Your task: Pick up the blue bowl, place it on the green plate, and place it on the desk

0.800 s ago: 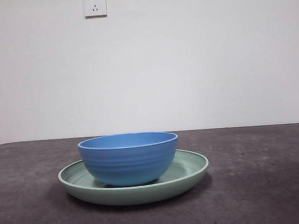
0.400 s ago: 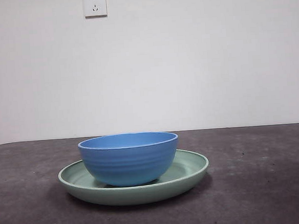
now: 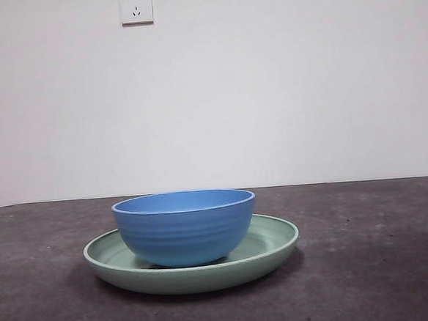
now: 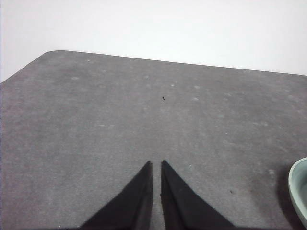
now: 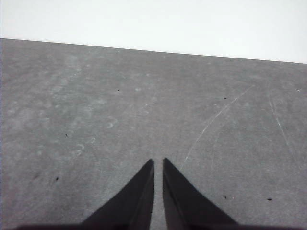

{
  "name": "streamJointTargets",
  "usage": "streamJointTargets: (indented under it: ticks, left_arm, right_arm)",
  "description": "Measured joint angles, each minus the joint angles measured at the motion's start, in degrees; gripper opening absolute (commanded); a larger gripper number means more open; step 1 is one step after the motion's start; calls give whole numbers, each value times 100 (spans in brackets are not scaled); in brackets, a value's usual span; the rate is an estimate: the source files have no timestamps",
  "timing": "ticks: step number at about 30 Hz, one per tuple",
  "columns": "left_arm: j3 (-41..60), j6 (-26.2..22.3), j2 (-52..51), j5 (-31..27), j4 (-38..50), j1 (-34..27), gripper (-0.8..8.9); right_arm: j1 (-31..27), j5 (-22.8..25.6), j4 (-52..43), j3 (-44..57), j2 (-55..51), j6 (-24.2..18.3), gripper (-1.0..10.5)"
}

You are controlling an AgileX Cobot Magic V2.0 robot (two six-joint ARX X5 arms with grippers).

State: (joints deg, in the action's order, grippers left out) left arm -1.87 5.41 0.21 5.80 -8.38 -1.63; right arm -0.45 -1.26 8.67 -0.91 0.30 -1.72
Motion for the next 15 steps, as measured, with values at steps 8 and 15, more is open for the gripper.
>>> streamJointTargets:
  ticks: [8, 15]
  left_arm:
    - [0, 0, 0, 0, 0, 0, 28]
    - [0, 0, 0, 0, 0, 0, 28]
  right_arm:
    - [131, 0, 0, 0, 0, 0, 25]
    - [146, 0, 0, 0, 0, 0, 25]
